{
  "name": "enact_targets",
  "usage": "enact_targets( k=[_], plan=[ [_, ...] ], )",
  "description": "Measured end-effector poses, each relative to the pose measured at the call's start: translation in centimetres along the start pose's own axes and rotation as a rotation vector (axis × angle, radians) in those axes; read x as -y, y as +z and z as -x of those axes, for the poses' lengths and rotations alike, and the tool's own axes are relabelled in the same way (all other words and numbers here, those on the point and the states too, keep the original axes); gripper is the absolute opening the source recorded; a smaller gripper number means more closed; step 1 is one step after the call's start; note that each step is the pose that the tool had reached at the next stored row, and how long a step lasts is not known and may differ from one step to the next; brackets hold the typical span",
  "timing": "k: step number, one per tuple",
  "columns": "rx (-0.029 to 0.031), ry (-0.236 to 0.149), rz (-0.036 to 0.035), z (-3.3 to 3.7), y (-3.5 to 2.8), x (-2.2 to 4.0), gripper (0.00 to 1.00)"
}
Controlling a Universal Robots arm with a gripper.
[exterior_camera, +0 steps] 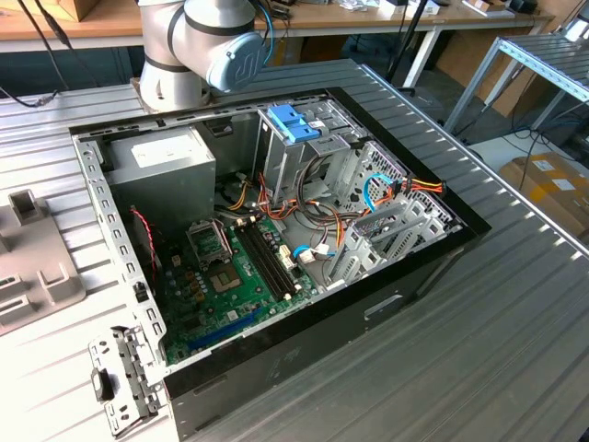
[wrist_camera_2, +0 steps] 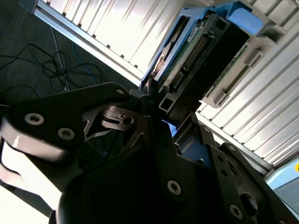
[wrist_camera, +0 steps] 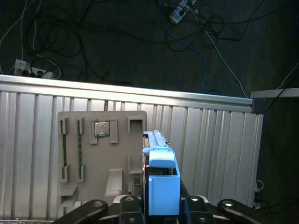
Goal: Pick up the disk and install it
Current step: 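Pick up the disk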
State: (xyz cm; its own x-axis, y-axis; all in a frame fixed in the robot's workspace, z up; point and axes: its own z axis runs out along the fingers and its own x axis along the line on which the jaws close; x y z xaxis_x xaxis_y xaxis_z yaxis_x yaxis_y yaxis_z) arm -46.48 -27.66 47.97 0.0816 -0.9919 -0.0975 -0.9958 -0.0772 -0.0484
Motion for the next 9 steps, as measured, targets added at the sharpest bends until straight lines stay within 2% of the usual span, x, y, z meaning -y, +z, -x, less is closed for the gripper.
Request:
enact_targets(
  k=[9],
  plan=[
    [0.0025, 0.000, -0.0002, 0.13, -1.34, 0.07, 0.37]
  ],
)
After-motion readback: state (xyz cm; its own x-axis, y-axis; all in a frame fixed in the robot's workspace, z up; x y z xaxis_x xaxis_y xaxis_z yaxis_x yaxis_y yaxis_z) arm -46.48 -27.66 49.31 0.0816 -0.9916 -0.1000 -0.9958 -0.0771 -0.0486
